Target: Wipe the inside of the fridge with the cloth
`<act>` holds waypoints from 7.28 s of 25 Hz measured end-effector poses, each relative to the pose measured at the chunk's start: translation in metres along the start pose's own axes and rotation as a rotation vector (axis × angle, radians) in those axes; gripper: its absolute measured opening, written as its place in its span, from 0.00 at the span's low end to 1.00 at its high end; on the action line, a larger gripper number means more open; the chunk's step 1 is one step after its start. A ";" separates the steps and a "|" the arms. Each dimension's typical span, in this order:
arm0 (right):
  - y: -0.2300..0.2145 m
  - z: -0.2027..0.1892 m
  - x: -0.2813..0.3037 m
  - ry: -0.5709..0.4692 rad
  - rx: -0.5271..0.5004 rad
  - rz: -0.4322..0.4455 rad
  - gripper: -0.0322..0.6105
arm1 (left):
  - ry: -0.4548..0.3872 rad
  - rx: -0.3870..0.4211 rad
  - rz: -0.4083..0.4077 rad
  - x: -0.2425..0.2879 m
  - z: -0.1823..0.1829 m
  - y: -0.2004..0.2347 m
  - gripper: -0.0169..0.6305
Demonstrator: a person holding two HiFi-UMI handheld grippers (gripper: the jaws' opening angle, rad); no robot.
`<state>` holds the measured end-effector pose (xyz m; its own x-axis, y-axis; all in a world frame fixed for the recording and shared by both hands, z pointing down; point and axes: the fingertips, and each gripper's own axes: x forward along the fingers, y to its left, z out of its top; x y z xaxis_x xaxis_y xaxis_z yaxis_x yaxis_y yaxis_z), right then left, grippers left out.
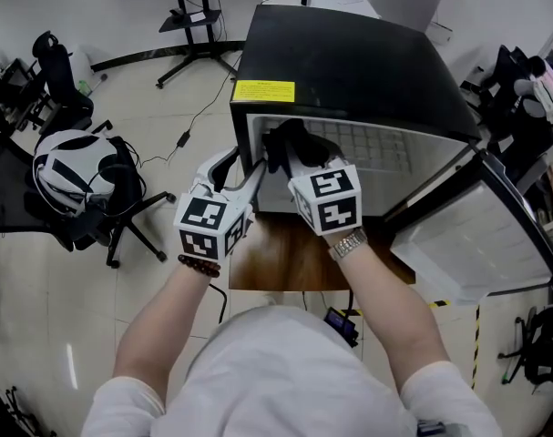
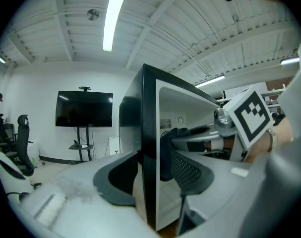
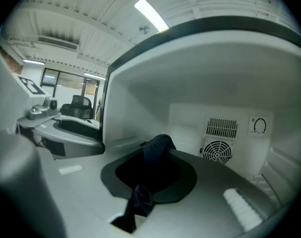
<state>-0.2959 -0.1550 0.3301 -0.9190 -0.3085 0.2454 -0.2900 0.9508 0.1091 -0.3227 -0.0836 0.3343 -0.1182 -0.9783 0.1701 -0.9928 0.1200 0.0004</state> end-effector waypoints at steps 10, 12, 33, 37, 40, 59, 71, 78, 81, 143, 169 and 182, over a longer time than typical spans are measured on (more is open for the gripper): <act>0.014 -0.037 0.012 0.145 -0.133 -0.020 0.13 | -0.007 0.000 -0.004 -0.001 0.000 0.001 0.33; 0.016 -0.041 0.014 0.167 -0.133 -0.013 0.19 | -0.006 0.000 -0.004 -0.001 0.000 0.001 0.33; 0.024 -0.063 0.022 0.231 -0.115 0.011 0.13 | 0.000 0.003 -0.006 -0.001 0.000 0.000 0.33; 0.017 -0.062 0.016 0.203 -0.115 -0.018 0.13 | -0.002 0.004 -0.003 -0.001 0.001 0.001 0.33; 0.014 -0.061 0.015 0.188 -0.141 -0.047 0.18 | -0.002 0.003 -0.002 -0.001 0.001 0.001 0.33; 0.014 -0.072 0.021 0.250 0.005 0.027 0.46 | -0.002 0.003 -0.005 -0.001 0.001 0.000 0.33; 0.007 -0.068 0.012 0.218 0.014 -0.003 0.19 | 0.001 0.003 -0.010 -0.002 0.001 0.000 0.33; -0.015 -0.073 -0.004 0.212 0.011 -0.071 0.18 | -0.001 0.005 -0.016 -0.003 0.001 0.000 0.33; -0.030 -0.078 -0.011 0.213 0.011 -0.109 0.18 | -0.005 0.004 -0.020 -0.003 0.001 0.000 0.33; -0.146 -0.064 -0.146 0.108 0.103 -0.202 0.17 | -0.063 -0.036 -0.040 -0.024 -0.004 -0.059 0.28; -0.029 0.014 -0.270 -0.242 0.080 0.735 0.17 | -0.196 -0.340 -1.072 -0.033 0.075 -0.274 0.52; -0.029 0.011 -0.282 -0.210 0.064 0.802 0.20 | -0.189 -0.293 -1.096 -0.042 0.074 -0.279 0.17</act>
<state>-0.0308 -0.0953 0.2471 -0.8821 0.4694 0.0396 0.4656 0.8815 -0.0784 -0.0418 -0.0888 0.2539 0.7799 -0.5883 -0.2137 -0.5243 -0.8005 0.2905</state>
